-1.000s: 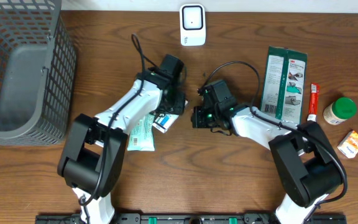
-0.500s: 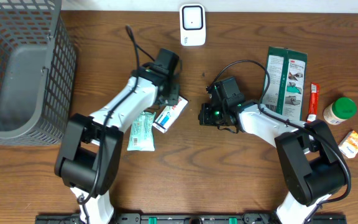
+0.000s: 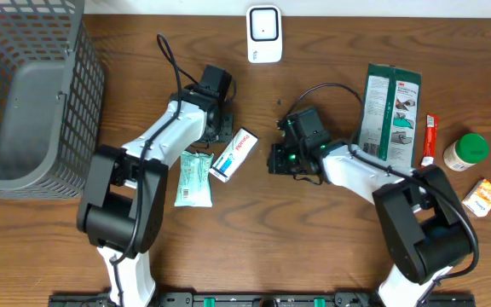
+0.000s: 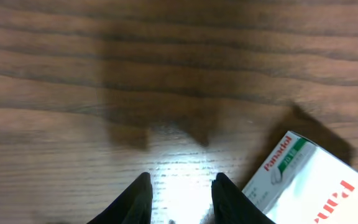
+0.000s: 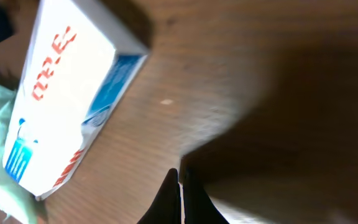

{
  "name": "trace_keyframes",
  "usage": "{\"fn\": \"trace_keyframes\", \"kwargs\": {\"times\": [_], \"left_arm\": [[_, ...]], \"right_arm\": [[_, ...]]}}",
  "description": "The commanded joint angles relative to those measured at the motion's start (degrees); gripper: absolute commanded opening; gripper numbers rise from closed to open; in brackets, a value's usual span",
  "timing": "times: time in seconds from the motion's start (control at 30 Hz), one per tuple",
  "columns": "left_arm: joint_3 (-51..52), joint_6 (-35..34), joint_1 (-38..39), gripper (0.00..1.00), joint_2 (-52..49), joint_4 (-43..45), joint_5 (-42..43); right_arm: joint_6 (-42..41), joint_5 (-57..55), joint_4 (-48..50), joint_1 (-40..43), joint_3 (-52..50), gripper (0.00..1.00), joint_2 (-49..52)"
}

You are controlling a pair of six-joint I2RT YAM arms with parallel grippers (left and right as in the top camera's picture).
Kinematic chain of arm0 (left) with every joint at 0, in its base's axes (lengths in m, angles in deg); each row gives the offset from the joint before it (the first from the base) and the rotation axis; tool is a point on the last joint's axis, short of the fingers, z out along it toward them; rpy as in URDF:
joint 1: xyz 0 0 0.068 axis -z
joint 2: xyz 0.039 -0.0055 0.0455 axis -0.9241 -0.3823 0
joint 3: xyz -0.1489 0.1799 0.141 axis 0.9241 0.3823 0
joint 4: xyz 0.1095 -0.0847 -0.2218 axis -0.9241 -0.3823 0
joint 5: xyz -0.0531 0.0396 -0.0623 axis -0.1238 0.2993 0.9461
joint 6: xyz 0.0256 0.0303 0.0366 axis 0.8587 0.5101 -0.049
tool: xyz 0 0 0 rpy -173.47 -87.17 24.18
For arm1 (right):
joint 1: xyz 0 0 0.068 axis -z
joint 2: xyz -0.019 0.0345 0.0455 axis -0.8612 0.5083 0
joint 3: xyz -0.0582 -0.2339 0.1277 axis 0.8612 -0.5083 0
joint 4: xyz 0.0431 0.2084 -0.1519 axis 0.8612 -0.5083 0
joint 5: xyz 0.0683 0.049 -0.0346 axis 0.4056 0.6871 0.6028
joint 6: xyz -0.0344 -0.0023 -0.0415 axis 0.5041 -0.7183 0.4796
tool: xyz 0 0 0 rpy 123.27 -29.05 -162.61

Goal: Scan the item barcode

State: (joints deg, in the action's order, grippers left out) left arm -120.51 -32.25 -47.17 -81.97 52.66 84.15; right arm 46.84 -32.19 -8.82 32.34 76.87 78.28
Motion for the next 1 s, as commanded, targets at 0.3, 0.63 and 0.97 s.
{"fn": "trace_keyframes", "kwargs": {"times": [0.3,0.63,0.97], "left_arm": [[0.74,0.72,0.68,0.34,-3.15,-0.26,8.96],[0.74,0.74,0.68,0.34,-0.07,-3.54,9.09],[0.74,0.76,0.68,0.33,0.15,-4.26,13.31]], "right_arm": [[-2.21,-4.98,0.04,-4.42,-0.39,0.06,1.66],[-3.3,-8.72,1.16,-6.01,-0.39,0.01,1.66],[-3.28,-9.07,1.77,-6.36,-0.39,0.01,1.68]]}}
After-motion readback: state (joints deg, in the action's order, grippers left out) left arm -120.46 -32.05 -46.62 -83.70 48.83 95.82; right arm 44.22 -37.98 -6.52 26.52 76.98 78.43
